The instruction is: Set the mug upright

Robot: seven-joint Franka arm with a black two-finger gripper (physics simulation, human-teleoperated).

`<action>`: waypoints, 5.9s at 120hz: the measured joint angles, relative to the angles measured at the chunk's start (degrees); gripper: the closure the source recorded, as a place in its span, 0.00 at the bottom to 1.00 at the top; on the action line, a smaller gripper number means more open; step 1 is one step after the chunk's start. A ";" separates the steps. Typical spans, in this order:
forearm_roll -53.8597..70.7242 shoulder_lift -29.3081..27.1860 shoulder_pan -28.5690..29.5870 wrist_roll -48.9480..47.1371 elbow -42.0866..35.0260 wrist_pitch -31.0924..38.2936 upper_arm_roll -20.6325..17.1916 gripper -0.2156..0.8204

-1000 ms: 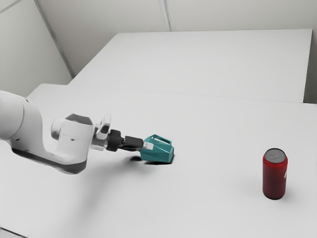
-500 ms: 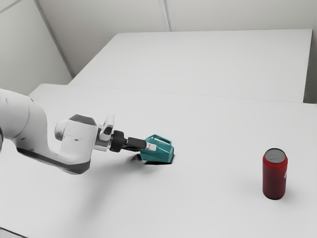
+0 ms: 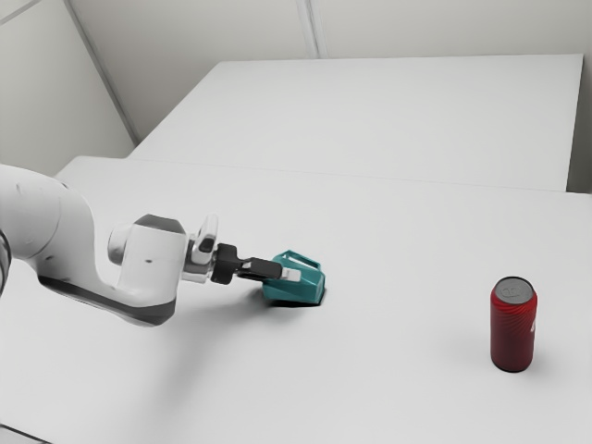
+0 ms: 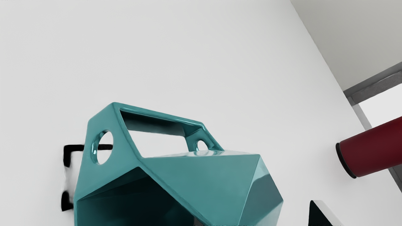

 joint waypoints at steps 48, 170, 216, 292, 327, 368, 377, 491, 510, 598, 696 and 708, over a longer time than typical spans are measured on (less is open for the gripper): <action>-0.24 -0.75 -0.41 1.09 0.60 0.40 0.00 0.88; 53.70 -10.42 2.77 -22.12 9.71 2.62 -2.49 0.97; 77.15 -13.55 2.45 -40.65 8.45 -1.70 -2.47 0.97; 91.03 -18.02 4.08 -63.93 0.72 -1.17 -5.01 0.97; 93.63 -17.58 3.73 -71.74 -2.41 5.50 -5.02 0.97; 95.80 -15.97 3.46 -78.39 -3.60 10.17 -5.03 0.97; 95.99 -15.49 3.40 -79.47 -3.60 10.56 -5.03 0.97; 95.90 -12.69 2.82 -85.37 -3.53 11.33 -5.01 0.78; 95.61 -13.12 2.82 -85.34 -3.45 11.30 -5.01 0.52; 93.98 -18.40 2.80 -85.04 5.37 0.47 -5.69 0.23; 93.31 -7.17 5.49 -85.05 40.12 -32.13 -10.63 0.22; 93.36 -6.24 5.31 -85.06 43.24 -34.86 -10.58 0.22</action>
